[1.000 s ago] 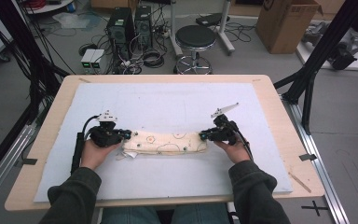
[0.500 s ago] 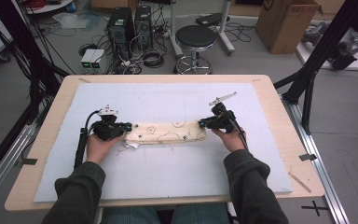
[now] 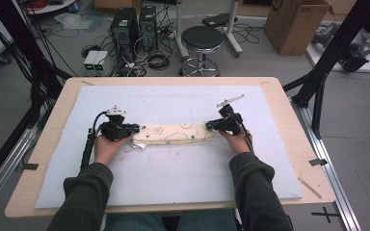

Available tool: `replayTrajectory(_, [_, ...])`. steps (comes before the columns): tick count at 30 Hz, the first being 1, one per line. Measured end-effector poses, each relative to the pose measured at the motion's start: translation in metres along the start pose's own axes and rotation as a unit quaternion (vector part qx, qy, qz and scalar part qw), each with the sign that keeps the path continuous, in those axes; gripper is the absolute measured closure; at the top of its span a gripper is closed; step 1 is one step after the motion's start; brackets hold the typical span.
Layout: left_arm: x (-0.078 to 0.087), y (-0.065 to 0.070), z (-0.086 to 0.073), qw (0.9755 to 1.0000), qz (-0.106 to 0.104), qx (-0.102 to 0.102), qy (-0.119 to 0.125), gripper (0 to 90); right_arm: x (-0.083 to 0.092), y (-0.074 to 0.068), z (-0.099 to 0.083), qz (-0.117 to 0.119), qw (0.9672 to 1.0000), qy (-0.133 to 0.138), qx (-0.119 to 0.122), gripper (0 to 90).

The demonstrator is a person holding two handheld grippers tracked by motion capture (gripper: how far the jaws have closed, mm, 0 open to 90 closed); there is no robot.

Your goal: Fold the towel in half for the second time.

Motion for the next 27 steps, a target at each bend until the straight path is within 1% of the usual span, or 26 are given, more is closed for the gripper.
replayTrajectory(1, [0.0,0.0,0.0,1.0,0.0,0.002,0.003,76.8,0.0,0.0,0.0,0.002,1.0,-0.002,-0.005,77.7])
replayTrajectory(2, [0.002,-0.001,0.0,1.0,-0.001,-0.001,0.002,74.5,0.0,0.001,-0.001,0.003,1.0,0.0,-0.004,76.5])
replayTrajectory(4, [0.005,-0.001,0.001,1.0,-0.001,-0.004,0.005,71.4,0.003,0.001,-0.001,0.004,1.0,0.005,-0.007,70.7])
replayTrajectory(5, [0.006,0.0,0.002,1.0,-0.001,-0.004,0.009,68.5,0.005,0.001,0.0,0.012,0.9998,0.012,-0.01,68.5])
replayTrajectory(6, [0.008,0.0,0.003,0.9999,-0.003,-0.001,0.011,66.0,0.006,0.001,0.0,0.012,0.9998,0.014,-0.011,66.6])
replayTrajectory(7, [0.01,0.0,0.003,0.9999,-0.005,-0.002,0.016,65.5,0.009,0.0,0.0,0.009,0.9997,0.019,-0.01,64.0])
replayTrajectory(8, [0.012,0.001,0.005,0.9998,-0.007,-0.003,0.021,64.4,0.011,-0.001,0.001,0.01,0.9996,0.025,-0.01,62.2])
replayTrajectory(9, [0.014,0.001,0.005,0.9997,-0.008,-0.003,0.024,63.0,0.015,-0.001,0.002,0.015,0.9993,0.032,-0.01,60.6])
replayTrajectory(10, [0.016,0.002,0.006,0.9996,-0.01,-0.003,0.027,62.1,0.017,-0.002,0.002,0.013,0.9992,0.038,-0.008,59.6])
replayTrajectory(15, [0.024,0.005,0.01,0.999,-0.015,-0.007,0.043,59.8,0.028,-0.005,0.004,0.011,0.9982,0.058,-0.01,55.5])
replayTrajectory(21, [0.031,0.008,0.011,0.9986,-0.019,-0.01,0.049,57.8,0.035,-0.009,0.005,0.009,0.9975,0.069,-0.01,49.3])
replayTrajectory(22, [0.032,0.008,0.012,0.9984,-0.02,-0.008,0.051,57.0,0.036,-0.009,0.006,0.01,0.9973,0.072,-0.01,48.4])
replayTrajectory(27, [0.038,0.01,0.013,0.9979,-0.025,-0.007,0.059,55.4,0.04,-0.013,0.006,0.01,0.9971,0.075,-0.007,45.2])
Point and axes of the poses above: each handheld gripper's, and its own axes: x roughly backward along the jaws, z roughly out of its top, y roughly to its right, the point moved 3 cm from there along -x, roughly forward along the jaws
